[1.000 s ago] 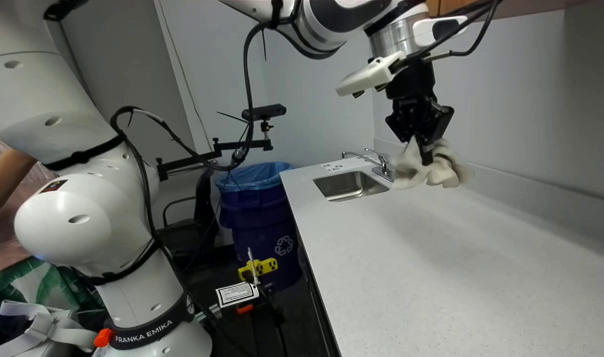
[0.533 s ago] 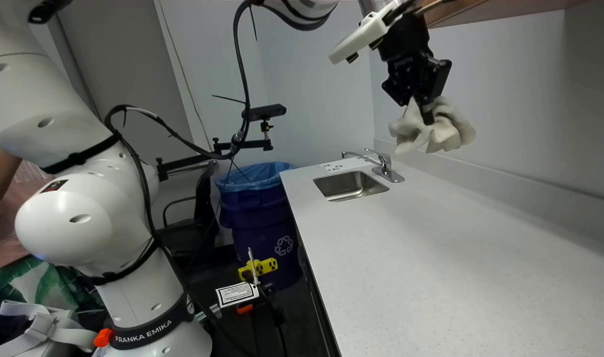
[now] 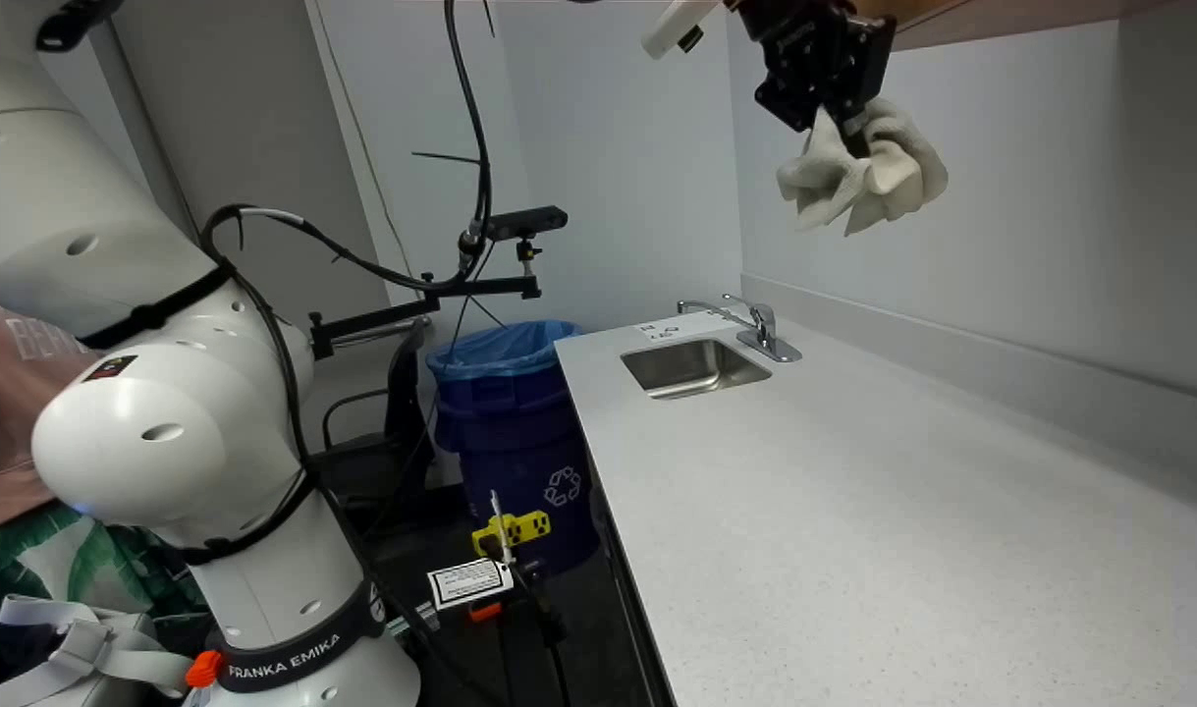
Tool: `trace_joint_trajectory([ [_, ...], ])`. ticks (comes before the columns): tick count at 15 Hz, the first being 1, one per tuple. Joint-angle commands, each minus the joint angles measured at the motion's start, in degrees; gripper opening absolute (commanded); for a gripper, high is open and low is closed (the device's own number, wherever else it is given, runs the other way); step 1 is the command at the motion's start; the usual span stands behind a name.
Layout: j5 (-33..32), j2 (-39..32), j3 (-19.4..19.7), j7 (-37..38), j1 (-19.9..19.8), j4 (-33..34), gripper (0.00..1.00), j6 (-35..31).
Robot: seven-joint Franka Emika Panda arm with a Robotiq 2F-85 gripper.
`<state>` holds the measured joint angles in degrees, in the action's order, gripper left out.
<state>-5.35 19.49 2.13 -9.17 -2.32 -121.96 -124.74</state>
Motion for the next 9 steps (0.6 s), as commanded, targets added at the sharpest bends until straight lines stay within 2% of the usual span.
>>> trace_joint_trajectory([
  [1, -1.3, 1.04, 0.13, -0.98, 0.36, 2.16, 0.02, 1.32],
  [6, -2.24, 1.29, 0.2, -1.16, 0.41, 2.66, 0.02, -0.27],
  [9, -0.62, 1.14, 0.82, -3.42, 1.24, 3.38, 0.02, 2.08],
])
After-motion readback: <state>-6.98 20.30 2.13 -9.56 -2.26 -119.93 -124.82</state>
